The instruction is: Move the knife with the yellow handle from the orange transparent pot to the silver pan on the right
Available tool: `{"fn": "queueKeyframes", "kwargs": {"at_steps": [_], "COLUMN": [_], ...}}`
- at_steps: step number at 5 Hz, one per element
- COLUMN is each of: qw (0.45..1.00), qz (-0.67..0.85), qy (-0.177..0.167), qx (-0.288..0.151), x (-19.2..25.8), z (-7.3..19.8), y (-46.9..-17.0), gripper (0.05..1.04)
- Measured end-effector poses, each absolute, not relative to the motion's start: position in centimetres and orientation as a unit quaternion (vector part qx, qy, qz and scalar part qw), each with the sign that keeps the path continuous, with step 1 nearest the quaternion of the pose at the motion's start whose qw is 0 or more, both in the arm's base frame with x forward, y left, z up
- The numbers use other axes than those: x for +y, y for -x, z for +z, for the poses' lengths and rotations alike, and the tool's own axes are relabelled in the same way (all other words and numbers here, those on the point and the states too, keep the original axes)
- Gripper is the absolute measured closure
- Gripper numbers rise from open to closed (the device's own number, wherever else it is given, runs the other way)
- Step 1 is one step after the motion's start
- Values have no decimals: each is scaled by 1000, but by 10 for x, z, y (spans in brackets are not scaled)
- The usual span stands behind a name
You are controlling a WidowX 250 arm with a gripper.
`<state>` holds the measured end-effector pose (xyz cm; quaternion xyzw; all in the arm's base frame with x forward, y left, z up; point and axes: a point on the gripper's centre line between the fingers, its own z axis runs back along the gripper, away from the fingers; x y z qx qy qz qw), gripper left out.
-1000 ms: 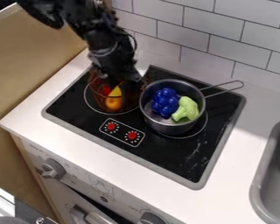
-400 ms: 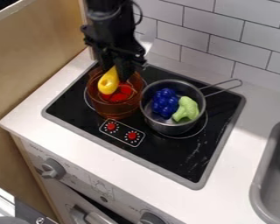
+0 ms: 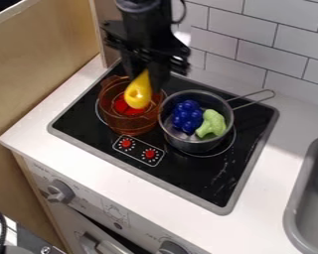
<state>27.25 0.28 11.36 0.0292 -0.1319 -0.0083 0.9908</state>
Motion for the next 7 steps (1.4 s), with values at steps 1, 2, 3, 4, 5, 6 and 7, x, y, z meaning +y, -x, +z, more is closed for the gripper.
{"fn": "queueKeyframes", "kwargs": {"at_steps": [1,2,3,4,5,6,7], "qw": [985,980,977,976,974,974,977], "qz": [-13,-31,-45,-55,-56,-52,-53], "qy": [-12,7,2,0,0,0,3], "qx": [-173,-197,-208,-212,-219,-222,-209], "x": [-21,-31,-32,-32,-29,-29,-27], "z": [112,93,88,87,88,88,85], "y": [-284,-304,-316,-321,-323,-324,-319], "gripper": [736,736,736,736,674,374,114]}}
